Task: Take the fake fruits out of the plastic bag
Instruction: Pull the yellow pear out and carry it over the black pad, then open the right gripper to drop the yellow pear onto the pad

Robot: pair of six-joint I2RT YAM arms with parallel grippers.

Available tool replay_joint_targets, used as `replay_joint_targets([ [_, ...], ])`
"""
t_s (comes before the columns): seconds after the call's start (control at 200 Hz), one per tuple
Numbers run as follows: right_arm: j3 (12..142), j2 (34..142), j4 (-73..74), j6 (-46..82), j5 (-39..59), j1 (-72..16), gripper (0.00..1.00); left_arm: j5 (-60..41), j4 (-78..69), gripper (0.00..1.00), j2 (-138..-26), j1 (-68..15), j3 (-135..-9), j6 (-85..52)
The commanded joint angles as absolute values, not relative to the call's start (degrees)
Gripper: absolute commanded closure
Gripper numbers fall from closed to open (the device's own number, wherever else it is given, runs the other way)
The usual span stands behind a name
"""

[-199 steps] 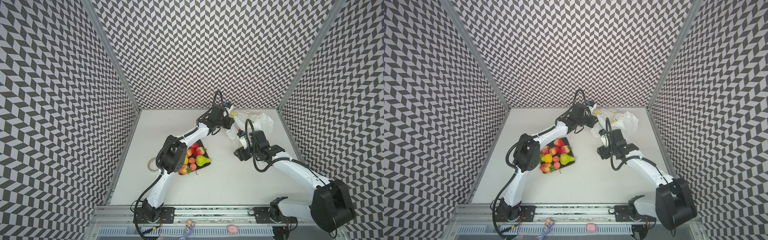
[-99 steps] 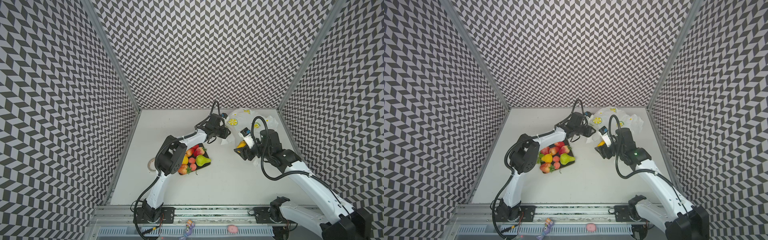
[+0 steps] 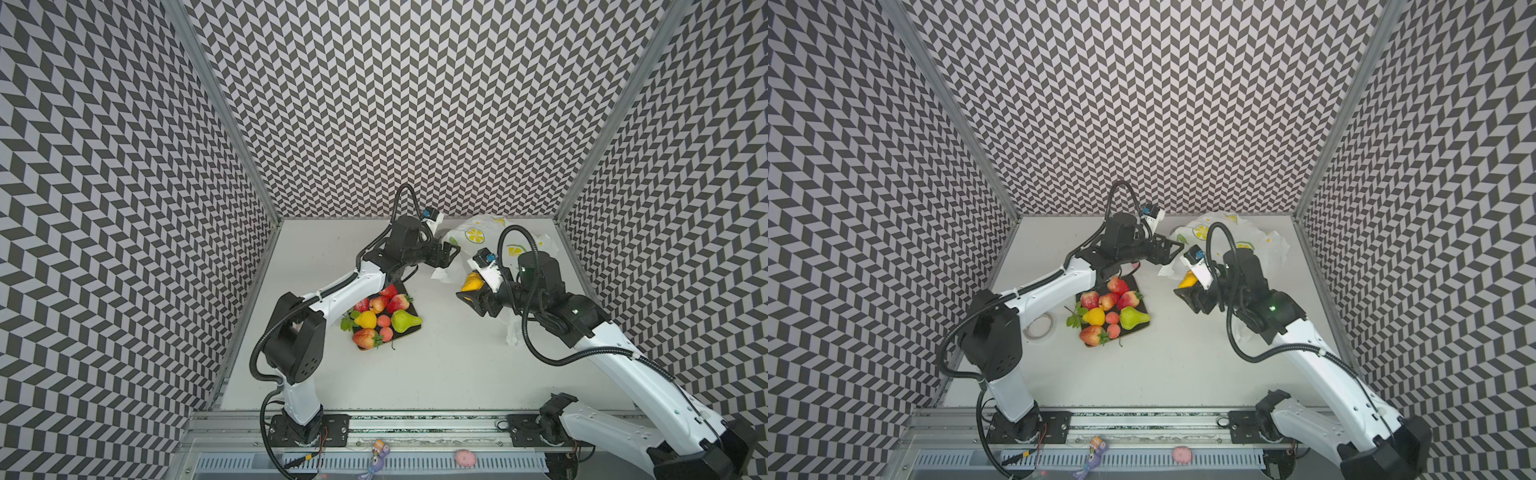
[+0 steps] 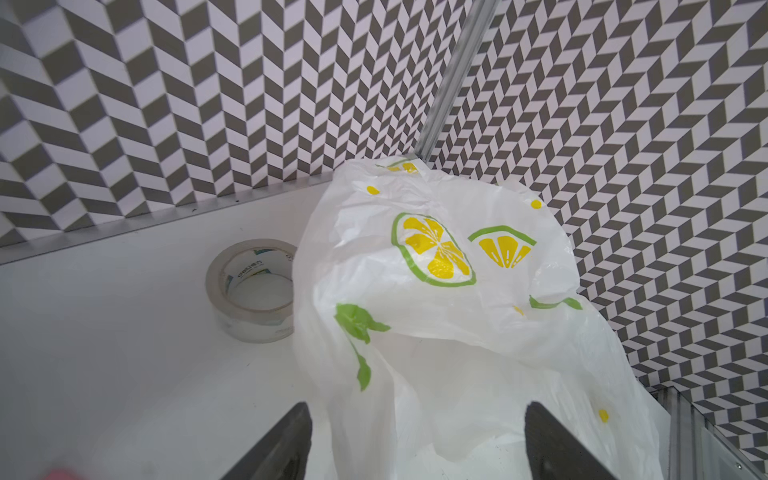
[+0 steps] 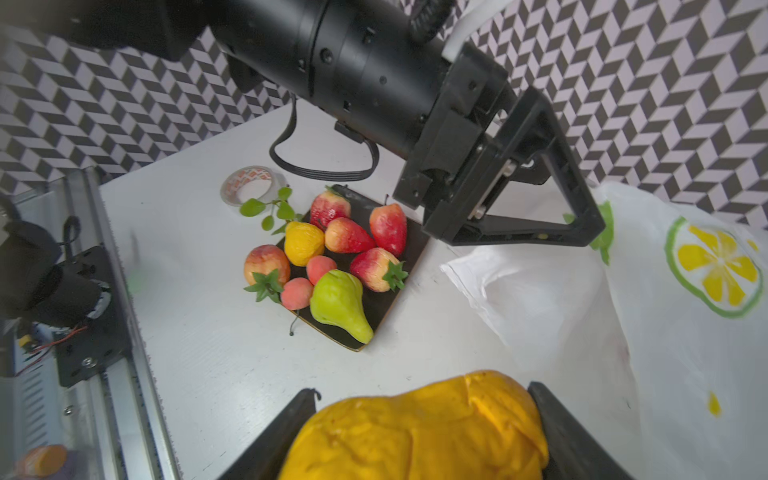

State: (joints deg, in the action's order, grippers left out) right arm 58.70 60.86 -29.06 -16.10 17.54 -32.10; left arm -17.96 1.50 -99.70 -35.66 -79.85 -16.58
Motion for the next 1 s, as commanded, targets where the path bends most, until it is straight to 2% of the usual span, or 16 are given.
replay_joint_targets([
  [0.0, 60.12, 65.22, -23.75, -18.05, 13.73, -37.53, 0.35, -15.13, 0.18, 0.18, -93.07, -32.18, -73.97, -19.32],
  [0.235, 62.62, 79.63, -15.38, -20.94, 9.75, -49.13, 0.36, -6.55, 3.71, 0.20, -77.60, -23.56, -61.72, -26.31],
  [0.456, 68.02, 93.02, -10.67, -22.24, 7.75, -53.60, 0.35, 0.16, 7.51, 0.21, -66.63, -18.87, -55.41, -29.00],
  [0.716, 75.64, 104.85, -11.56, -23.59, 4.16, -56.07, 0.33, 1.59, 9.70, 0.21, -62.50, -16.28, -54.94, -29.00],
  [0.996, 76.30, 109.02, -9.96, -23.34, 3.48, -56.51, 0.27, 1.58, 9.99, 0.21, -62.23, -15.57, -55.11, -28.45],
])
